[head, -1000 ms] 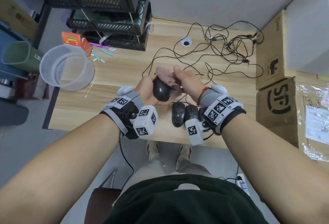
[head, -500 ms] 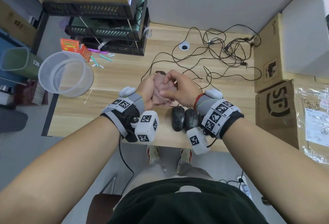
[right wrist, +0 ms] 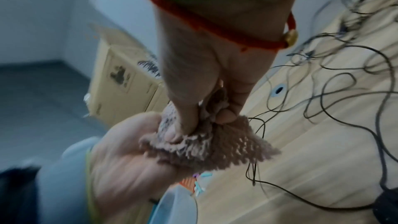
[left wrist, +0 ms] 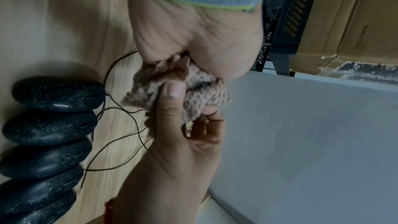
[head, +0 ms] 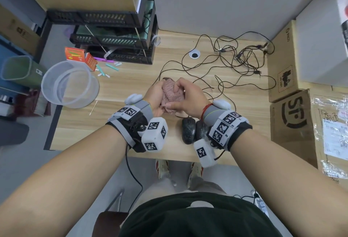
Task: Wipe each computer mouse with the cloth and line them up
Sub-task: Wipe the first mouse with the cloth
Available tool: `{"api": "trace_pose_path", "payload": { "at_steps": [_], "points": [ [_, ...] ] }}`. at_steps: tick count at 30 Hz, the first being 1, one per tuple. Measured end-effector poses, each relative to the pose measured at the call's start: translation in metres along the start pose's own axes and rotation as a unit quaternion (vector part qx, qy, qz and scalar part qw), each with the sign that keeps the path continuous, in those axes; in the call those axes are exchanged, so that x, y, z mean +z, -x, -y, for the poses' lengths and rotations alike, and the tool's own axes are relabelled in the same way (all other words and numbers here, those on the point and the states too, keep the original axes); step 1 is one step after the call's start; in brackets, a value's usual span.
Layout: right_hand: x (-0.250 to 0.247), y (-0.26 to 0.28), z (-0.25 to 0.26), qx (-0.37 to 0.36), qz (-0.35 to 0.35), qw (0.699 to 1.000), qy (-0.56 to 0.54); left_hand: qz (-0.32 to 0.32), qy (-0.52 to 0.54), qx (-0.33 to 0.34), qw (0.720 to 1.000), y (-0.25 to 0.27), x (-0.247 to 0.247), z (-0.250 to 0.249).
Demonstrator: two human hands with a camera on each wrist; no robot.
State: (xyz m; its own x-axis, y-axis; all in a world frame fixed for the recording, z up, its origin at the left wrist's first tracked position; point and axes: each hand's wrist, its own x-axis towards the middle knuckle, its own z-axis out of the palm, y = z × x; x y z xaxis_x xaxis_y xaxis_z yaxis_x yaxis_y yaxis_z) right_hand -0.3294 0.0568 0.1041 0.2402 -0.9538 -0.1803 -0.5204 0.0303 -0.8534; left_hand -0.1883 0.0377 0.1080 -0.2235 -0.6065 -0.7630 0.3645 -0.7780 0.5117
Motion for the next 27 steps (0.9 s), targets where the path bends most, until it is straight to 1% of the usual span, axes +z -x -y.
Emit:
{"api": "trace_pose_path", "payload": {
  "at_steps": [2,3,6,7,10,12,14,15,17,18,19,20,22,24,26,27],
  "points": [
    [-0.003,-0.004,-0.005,0.03,-0.008,0.999,-0.039,0.004,-0.006,0.0,1.0,0.002,0.002,-0.002],
    [-0.004,-0.006,-0.007,0.045,-0.025,0.997,-0.056,0.013,-0.007,0.003,1.0,0.004,0.003,-0.003],
    [-0.001,-0.006,-0.006,0.066,-0.071,0.992,-0.074,0.004,0.008,0.02,1.0,0.004,0.003,-0.008],
    [0.002,-0.004,-0.003,0.064,-0.069,0.993,-0.071,-0.003,0.009,0.022,1.0,0.005,0.003,-0.008],
    [0.012,0.002,0.004,0.021,-0.044,0.999,-0.017,-0.011,0.024,0.01,1.0,0.005,0.005,-0.007],
    [0.012,0.001,0.005,0.031,-0.042,0.998,-0.017,-0.015,0.016,0.007,1.0,0.006,0.007,-0.007],
    [0.004,-0.002,0.005,0.058,-0.023,0.995,-0.076,-0.019,-0.001,0.009,1.0,0.009,0.007,-0.009],
    [-0.001,-0.004,0.002,0.071,-0.024,0.991,-0.111,-0.018,-0.005,0.012,1.0,0.01,0.006,-0.01],
    [-0.011,-0.008,-0.004,0.097,-0.063,0.982,-0.15,-0.006,-0.01,0.003,1.0,0.012,0.005,-0.011],
    [-0.015,-0.009,-0.005,0.102,-0.085,0.978,-0.159,0.0,-0.011,-0.003,1.0,0.012,0.005,-0.01],
    [-0.017,-0.009,-0.004,0.1,-0.092,0.978,-0.157,0.002,-0.013,-0.006,1.0,0.012,0.006,-0.008],
    [-0.017,-0.01,-0.003,0.088,-0.082,0.982,-0.145,0.002,-0.02,-0.002,1.0,0.013,0.008,-0.007],
    [-0.015,-0.006,0.005,0.056,-0.031,0.995,-0.082,0.003,-0.025,0.009,1.0,0.015,0.01,-0.004],
    [-0.011,-0.004,0.01,0.032,0.002,0.999,-0.04,0.003,-0.022,0.015,1.0,0.017,0.012,-0.005],
    [-0.012,-0.004,0.005,0.032,0.01,0.998,-0.046,0.004,-0.025,0.003,1.0,0.017,0.011,-0.005],
    [-0.015,-0.005,0.002,0.045,0.005,0.997,-0.061,0.002,-0.031,-0.001,1.0,0.018,0.011,-0.005]
  ]
}}
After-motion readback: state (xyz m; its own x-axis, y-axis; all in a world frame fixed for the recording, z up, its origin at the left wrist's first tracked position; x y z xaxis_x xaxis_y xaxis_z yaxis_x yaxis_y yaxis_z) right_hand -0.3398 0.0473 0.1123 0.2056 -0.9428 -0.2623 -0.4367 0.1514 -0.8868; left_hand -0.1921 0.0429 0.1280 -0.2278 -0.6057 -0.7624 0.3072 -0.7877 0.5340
